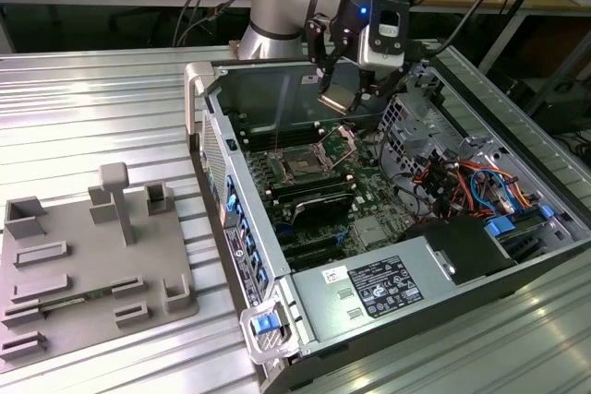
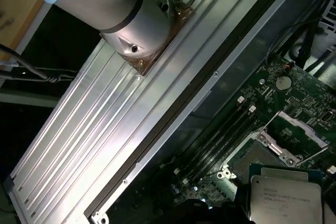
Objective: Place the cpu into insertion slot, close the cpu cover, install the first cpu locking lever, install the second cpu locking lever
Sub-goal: 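Place the cpu into insertion slot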
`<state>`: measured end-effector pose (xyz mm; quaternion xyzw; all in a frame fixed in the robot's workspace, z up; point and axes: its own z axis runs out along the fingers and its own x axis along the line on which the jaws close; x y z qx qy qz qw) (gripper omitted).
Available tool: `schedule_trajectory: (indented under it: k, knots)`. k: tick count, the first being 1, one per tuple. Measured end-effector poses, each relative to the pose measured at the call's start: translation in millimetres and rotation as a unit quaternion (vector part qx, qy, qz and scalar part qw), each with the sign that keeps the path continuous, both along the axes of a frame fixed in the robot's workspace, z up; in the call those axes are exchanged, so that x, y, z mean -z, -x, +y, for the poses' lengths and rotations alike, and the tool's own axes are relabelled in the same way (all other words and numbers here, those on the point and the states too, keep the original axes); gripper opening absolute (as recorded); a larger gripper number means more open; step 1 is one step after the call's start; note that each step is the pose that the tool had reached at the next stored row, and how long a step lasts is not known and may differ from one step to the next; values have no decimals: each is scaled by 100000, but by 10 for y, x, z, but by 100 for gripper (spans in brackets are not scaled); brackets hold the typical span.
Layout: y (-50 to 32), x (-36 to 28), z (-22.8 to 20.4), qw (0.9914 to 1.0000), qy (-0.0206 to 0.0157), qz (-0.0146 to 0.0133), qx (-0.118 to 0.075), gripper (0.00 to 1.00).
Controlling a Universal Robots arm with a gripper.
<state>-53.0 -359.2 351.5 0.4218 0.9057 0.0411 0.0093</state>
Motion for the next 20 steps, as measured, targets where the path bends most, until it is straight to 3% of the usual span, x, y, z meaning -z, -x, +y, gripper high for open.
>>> schedule_trajectory:
  k: [3, 8, 11, 17, 20]
  knots:
    - [0, 13, 6, 99998, -2, 153, 652, 55]
    - [1, 58, 9, 99942, 4, 864, 3285, 55]
    - [0, 94, 12, 99823, 5, 1521, 5743, 55]
    - [1, 151, 13, 99621, 13, 2252, 8400, 55]
    - [1, 163, 13, 99613, 31, 2402, 8456, 55]
